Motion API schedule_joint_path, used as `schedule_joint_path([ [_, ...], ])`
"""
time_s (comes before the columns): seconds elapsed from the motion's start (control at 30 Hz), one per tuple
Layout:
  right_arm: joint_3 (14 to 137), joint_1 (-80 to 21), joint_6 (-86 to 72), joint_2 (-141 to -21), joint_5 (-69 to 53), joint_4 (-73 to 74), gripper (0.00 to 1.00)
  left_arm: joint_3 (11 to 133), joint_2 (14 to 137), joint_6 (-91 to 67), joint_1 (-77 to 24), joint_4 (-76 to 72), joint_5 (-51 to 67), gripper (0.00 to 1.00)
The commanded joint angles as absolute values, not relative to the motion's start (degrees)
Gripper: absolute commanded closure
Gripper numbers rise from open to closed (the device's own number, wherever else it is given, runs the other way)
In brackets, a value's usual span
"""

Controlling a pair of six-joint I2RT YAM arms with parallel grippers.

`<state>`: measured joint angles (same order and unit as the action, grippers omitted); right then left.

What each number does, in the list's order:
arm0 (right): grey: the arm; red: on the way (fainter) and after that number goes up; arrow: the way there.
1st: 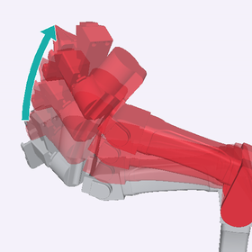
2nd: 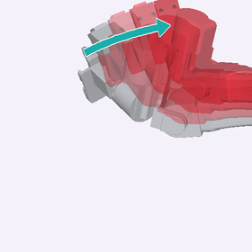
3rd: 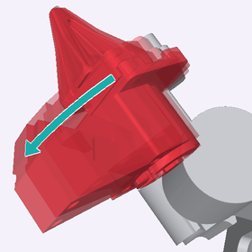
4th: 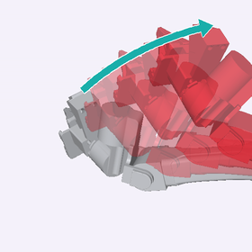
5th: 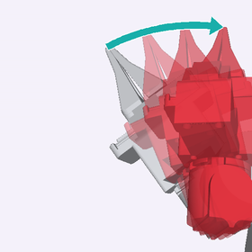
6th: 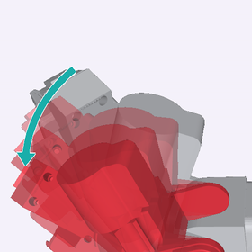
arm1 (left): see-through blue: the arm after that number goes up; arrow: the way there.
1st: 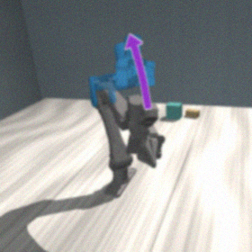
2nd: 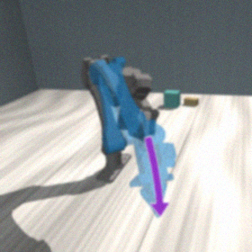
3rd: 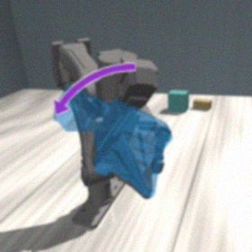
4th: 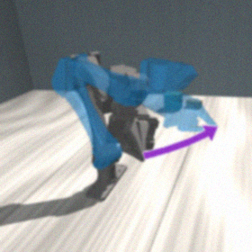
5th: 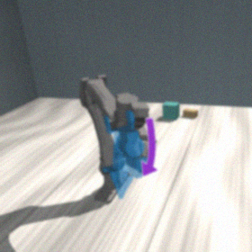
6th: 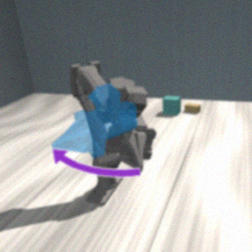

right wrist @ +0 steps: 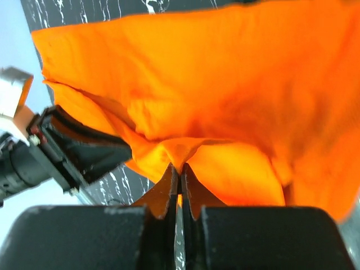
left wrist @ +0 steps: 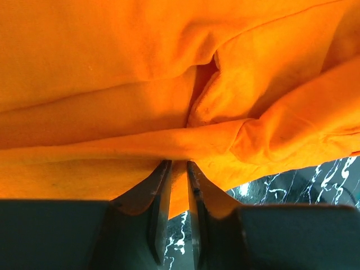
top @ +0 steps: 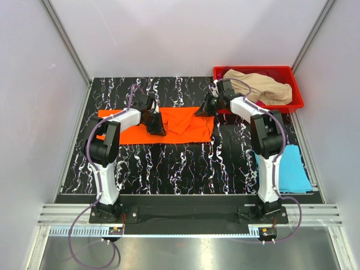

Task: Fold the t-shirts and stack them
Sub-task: Fold the tshirt

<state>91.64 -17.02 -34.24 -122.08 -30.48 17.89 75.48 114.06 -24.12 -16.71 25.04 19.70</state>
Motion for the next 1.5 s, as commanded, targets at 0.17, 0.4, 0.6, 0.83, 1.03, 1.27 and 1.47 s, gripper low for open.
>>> schedule_joint_path([
  [0.17,103.35,-17.05,-41.57,-130.69,-37.10,15.46,0.91,78.48,109.78,-23.64,-17.49,27.77,21.44,0.76],
  [0.4,111.09,-16.79,-38.85,-133.06,-33.58,22.23,0.84,79.89,109.60,-24.96,-17.84,26.81,24.87,0.74],
  [0.6,117.15,-16.79,-36.40,-135.35,-30.86,29.08,0.68,80.77,110.12,-25.57,-19.16,24.17,28.83,0.69],
  [0.83,115.68,-16.79,-24.71,-126.33,-25.93,39.89,0.59,82.70,113.99,-27.86,-20.30,21.27,31.55,0.68],
  [1.03,98.63,-16.87,-23.55,-114.71,-25.14,36.57,0.59,85.08,117.68,-28.92,-21.01,19.78,31.55,0.69],
  [1.27,83.59,-16.79,-26.28,-104.16,-26.28,32.87,0.59,90.52,121.28,-25.24,-20.92,20.74,29.36,0.69],
  [1.47,80.86,-16.79,-26.37,-102.22,-26.81,33.31,0.58,102.20,127.35,-24.96,-15.83,21.44,26.72,0.70],
])
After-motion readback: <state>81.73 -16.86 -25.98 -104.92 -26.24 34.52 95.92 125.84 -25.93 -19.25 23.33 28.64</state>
